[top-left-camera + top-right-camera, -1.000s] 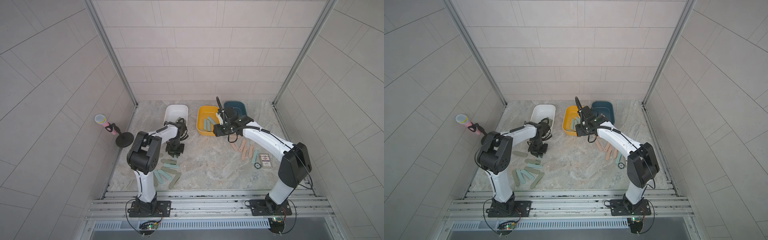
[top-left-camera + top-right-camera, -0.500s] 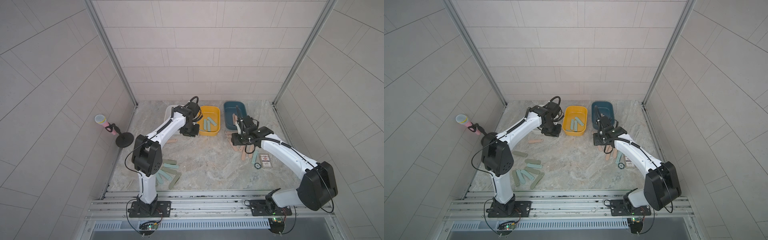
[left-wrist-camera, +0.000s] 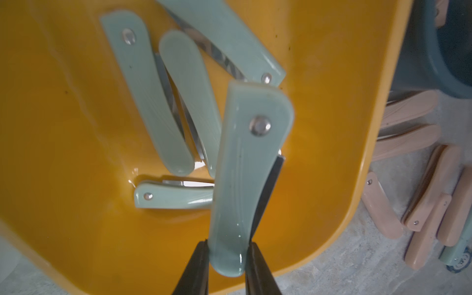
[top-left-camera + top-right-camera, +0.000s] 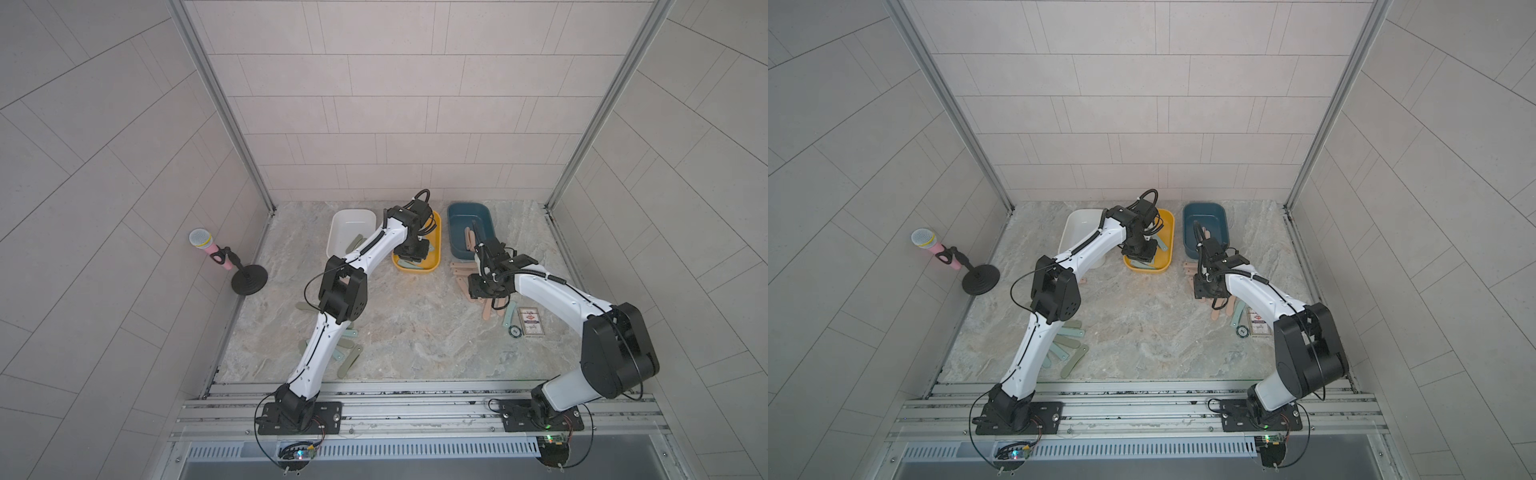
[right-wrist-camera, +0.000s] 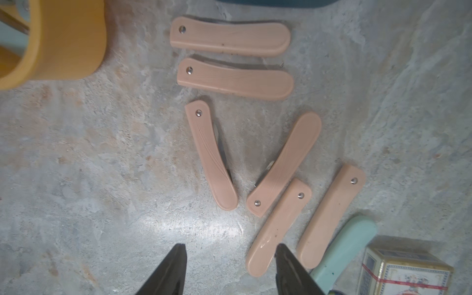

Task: Place the fruit knives into the storage box by color
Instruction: Place the fruit knife in the storage box, then pick up the fruit knife from the center of the board.

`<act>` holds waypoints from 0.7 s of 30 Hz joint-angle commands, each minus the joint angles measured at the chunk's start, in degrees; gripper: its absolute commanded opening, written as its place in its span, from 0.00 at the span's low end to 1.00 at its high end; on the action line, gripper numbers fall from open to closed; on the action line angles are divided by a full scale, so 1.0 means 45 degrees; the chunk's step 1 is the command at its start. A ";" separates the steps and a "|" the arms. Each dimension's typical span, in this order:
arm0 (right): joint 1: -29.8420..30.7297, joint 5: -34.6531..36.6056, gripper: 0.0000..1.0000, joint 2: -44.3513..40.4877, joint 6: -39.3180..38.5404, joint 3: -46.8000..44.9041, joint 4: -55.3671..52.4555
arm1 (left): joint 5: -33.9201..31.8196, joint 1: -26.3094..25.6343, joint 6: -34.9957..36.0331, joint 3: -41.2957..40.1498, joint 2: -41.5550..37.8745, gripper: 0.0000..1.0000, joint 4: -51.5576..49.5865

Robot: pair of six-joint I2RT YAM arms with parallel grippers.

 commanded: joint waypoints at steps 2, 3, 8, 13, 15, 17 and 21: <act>0.0008 -0.0119 0.57 0.0793 -0.0146 -0.0081 0.0526 | -0.0198 0.0021 0.0020 0.0614 0.0375 0.24 -0.0409; 0.0007 -0.0137 0.57 0.0986 -0.0151 -0.0017 0.0531 | -0.0217 0.0051 0.0015 0.0630 0.0361 0.24 -0.0436; 0.0063 -0.0315 0.57 0.1507 -0.0191 0.0315 0.0642 | -0.0595 0.0063 -0.0106 0.0623 0.0070 0.27 0.0025; 0.0305 0.0210 0.56 0.2341 -0.0580 0.0768 0.0499 | -0.0817 0.0057 -0.0192 0.0598 0.0185 0.41 0.0239; 0.0424 0.0604 0.55 0.2667 -0.0726 0.0928 0.0304 | -0.0580 0.0072 -0.0287 0.0596 0.0097 0.52 -0.0103; 0.0502 0.0877 0.54 0.2753 -0.0815 0.0987 0.0323 | -0.0308 0.0076 -0.0326 0.0567 -0.0112 0.61 -0.0481; 0.0535 0.0985 0.51 0.3071 -0.0835 0.1098 0.0394 | -0.0186 0.0039 -0.0271 -0.0722 -0.1029 0.73 -0.0473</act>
